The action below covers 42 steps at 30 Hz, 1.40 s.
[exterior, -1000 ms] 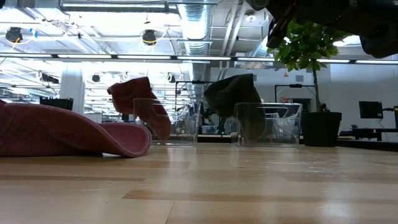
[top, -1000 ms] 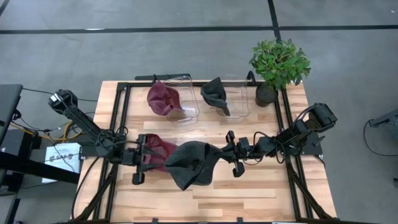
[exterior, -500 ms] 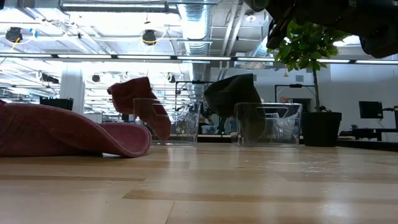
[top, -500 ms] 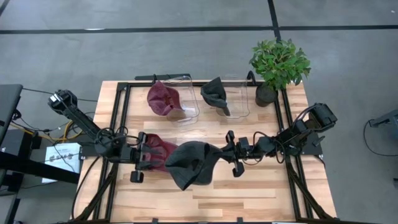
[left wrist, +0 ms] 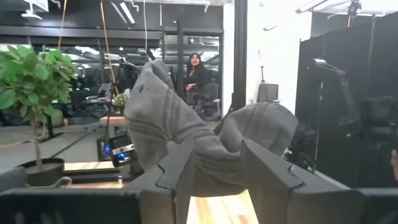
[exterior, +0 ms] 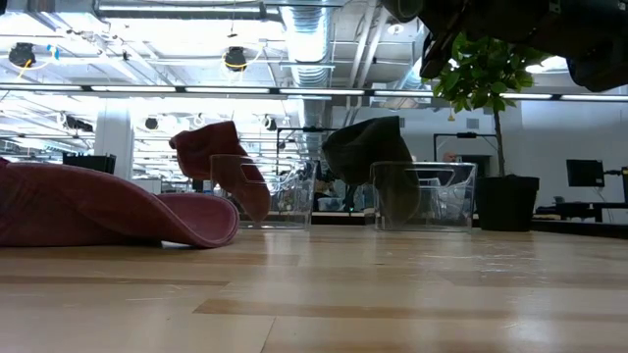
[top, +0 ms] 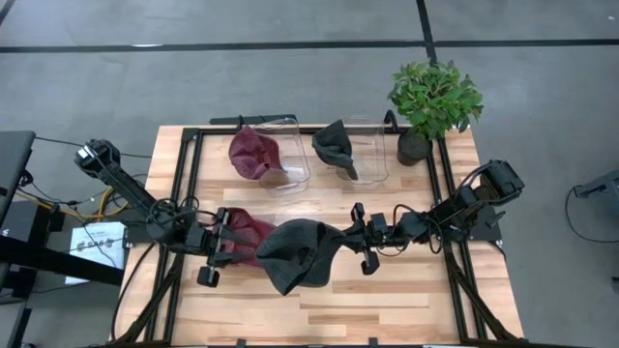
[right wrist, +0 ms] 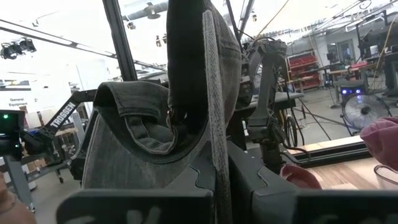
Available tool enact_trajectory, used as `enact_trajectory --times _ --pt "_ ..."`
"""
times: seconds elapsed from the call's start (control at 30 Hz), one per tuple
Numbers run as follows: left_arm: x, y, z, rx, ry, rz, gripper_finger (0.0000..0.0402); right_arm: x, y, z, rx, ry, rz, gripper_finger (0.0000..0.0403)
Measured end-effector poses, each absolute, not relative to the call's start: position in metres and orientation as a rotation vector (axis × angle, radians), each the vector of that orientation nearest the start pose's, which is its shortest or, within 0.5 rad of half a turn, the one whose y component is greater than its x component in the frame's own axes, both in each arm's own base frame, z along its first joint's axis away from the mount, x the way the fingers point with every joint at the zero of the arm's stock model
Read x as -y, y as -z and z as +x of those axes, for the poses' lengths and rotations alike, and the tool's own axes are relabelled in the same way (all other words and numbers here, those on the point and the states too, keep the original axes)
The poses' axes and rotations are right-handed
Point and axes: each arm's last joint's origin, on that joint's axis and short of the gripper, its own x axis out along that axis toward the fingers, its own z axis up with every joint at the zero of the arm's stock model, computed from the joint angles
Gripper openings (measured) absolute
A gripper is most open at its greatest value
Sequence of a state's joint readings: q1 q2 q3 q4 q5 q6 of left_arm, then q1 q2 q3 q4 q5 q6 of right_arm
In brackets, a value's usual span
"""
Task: Pick & Place hat
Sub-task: Put the black cap in the right transparent bin
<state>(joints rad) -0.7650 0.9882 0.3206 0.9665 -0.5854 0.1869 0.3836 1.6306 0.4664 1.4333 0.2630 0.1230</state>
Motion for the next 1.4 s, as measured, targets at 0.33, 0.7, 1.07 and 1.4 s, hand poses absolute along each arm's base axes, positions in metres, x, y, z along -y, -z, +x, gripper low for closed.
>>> enact_trajectory --times 0.33,0.7,1.07,1.4 --pt "0.12 -0.247 0.151 0.249 0.135 0.009 0.0131 -0.098 -0.191 0.263 0.242 -0.135 0.206 0.0006" --pt "0.112 -0.235 0.169 0.201 0.056 -0.058 0.0131 -0.098 -0.191 0.263 0.242 -0.135 0.206 0.0006" --pt "0.11 -0.231 0.172 0.178 0.04 -0.026 0.0131 -0.098 -0.186 0.264 0.199 -0.132 0.192 0.0007" --pt "0.113 -0.225 0.172 0.135 0.071 0.208 0.0131 -0.095 -0.182 0.266 0.153 -0.161 0.172 0.0004"
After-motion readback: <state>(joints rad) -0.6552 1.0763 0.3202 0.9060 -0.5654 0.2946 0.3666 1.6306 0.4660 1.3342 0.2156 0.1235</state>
